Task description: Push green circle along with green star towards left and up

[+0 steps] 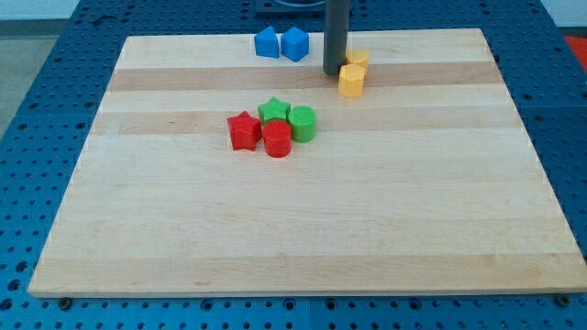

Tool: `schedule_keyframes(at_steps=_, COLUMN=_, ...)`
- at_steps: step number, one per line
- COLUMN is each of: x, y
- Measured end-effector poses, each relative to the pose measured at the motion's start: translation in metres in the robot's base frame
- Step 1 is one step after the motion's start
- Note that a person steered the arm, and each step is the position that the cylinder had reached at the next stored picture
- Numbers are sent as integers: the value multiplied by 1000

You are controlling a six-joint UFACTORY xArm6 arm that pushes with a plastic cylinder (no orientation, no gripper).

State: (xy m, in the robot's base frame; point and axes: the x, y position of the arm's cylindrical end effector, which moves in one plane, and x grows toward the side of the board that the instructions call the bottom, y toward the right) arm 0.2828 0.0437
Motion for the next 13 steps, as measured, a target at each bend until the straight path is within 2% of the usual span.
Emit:
schedule_keyframes(at_steps=2, x=-3, y=-43)
schedule_keyframes(at_steps=4, x=20, y=-90)
schedule_keyframes(at_steps=5, x=33, y=-90)
schedule_keyframes(at_steps=7, x=65, y=-41)
schedule_keyframes(at_steps=8, x=80, y=16)
schedule_keyframes(at_steps=9, x=103, y=47)
schedule_keyframes(at_steps=10, x=133, y=45)
schedule_keyframes(at_steps=11, x=141, y=22)
schedule_keyframes(at_steps=13, x=113, y=-29)
